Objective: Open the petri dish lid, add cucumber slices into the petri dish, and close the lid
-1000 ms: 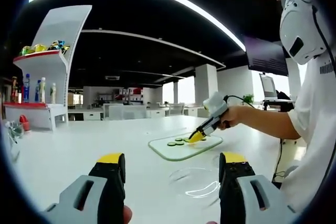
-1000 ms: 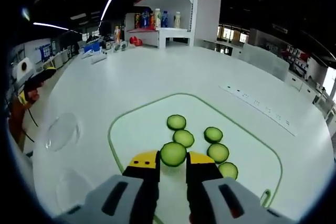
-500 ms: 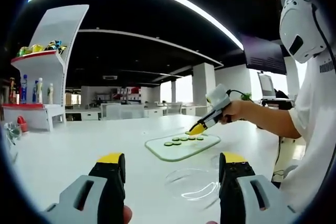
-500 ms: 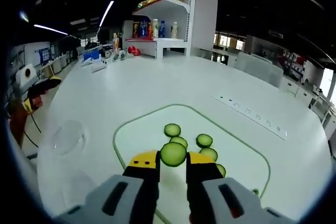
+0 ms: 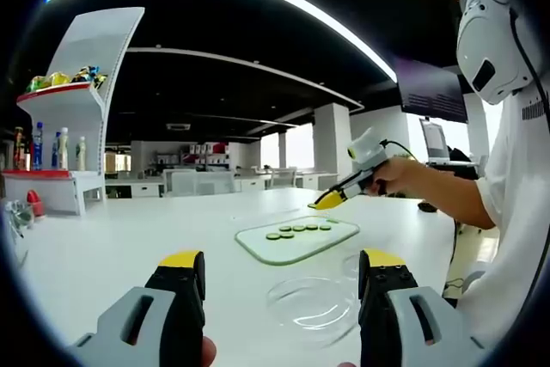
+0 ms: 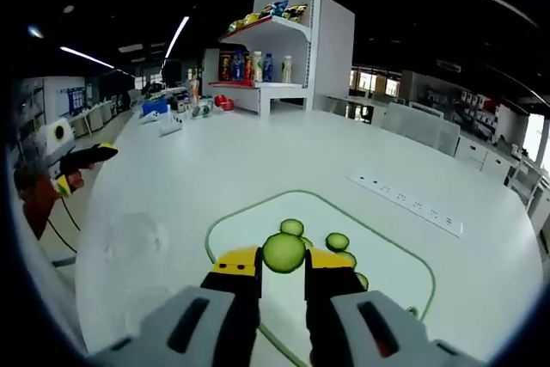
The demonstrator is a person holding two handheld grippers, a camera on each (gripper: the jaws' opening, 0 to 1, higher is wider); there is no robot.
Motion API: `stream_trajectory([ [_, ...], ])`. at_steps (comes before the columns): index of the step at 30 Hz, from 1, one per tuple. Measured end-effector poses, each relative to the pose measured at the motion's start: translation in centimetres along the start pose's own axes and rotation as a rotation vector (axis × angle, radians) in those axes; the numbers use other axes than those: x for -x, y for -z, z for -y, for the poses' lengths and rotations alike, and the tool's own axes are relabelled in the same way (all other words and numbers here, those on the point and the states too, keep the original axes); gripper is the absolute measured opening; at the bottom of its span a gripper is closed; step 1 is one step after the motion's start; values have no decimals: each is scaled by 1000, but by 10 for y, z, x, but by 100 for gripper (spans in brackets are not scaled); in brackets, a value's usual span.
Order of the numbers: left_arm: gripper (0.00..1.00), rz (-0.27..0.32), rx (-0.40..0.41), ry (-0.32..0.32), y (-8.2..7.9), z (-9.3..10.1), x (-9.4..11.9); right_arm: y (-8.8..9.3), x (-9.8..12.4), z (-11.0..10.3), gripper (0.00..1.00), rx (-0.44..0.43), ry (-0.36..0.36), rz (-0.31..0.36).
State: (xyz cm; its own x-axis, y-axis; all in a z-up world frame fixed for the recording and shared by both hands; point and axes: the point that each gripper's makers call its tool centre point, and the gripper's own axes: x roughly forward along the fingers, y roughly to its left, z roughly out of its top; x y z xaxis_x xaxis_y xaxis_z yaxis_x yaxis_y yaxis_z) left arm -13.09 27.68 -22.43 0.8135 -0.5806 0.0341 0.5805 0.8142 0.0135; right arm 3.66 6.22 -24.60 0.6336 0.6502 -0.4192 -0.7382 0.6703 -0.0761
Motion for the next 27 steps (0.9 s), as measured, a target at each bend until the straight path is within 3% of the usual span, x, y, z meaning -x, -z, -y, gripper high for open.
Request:
stream_trajectory([
  [13, 73, -6, -5, 37, 0, 9, -2, -23, 36, -20, 19, -2, -25, 99],
  [22, 73, -15, -18, 50, 0, 11, -2, -23, 52, -37, 19, 43, -64, 99],
  [27, 73, -19, -27, 60, -1, 12, -1, -12, 57, -48, 19, 62, -92, 79],
])
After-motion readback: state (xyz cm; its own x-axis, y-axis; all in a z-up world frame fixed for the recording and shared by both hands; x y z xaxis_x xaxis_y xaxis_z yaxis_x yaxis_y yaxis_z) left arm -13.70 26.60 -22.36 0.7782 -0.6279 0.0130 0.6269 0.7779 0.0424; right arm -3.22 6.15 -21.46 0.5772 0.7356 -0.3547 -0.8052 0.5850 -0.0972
